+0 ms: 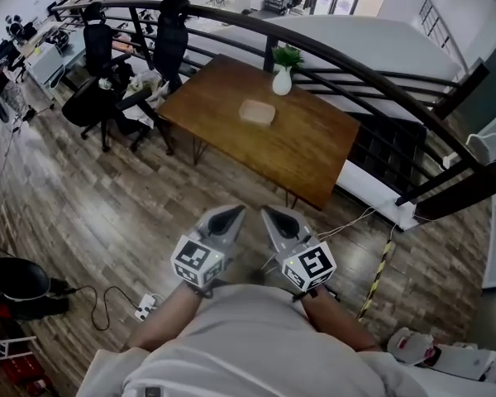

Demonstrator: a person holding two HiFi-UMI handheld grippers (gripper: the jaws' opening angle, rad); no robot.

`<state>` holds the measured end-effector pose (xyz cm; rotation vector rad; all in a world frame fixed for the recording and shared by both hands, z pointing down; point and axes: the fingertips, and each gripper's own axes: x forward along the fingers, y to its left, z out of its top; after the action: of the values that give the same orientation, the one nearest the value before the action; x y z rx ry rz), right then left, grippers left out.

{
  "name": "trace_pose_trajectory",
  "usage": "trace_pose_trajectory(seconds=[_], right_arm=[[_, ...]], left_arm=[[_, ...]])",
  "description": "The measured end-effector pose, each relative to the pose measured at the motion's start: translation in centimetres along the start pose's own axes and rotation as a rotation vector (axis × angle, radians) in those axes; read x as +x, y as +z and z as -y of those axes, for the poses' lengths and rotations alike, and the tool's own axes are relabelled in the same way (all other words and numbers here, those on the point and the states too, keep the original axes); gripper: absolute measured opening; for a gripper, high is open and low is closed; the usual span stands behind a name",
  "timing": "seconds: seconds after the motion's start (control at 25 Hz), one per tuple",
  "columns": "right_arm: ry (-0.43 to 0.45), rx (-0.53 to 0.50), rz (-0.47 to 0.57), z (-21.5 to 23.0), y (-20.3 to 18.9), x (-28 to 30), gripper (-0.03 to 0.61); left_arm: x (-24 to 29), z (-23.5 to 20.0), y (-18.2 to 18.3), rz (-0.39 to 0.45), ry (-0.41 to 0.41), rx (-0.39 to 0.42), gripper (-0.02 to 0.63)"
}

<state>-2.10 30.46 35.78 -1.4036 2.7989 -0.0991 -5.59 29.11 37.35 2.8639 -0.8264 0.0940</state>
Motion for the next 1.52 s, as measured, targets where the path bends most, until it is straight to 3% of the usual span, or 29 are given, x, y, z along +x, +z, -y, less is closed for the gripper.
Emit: trace_pose_trajectory(seconds=[0.24,0.6,0.88,1.28,1.52], right_arm=[[0.003,0.033,-0.008,4.5,-0.9,-0.1,0.008],[-0.022,0.056,-0.014,8.9,-1.3,3.7,0.008],[-0.054,0.062,-0.031,10.8,-1.9,9.0,0.008],[-0.158,0.036,0.013,10.9,1.9,20.3,0.008],[-0.205,0.041,0.016,9.6,1.7,25.4,0.008]], left_arm=[[4.3,-0.4,-0.7,-0.03,0.007,-0.008,0.003],[7.8,-4.5,-0.4,-0.042,-0.011,-0.004,0.003],[9.4,-10.1,-0.6,-0.053,-0.042,-0.018,0.003],[8.7,-21.4,5.0,-0.013,-0.139,0.044,0.003],[7.2,-26.3,5.3,-0.02,-0.189,0.04,0.003]])
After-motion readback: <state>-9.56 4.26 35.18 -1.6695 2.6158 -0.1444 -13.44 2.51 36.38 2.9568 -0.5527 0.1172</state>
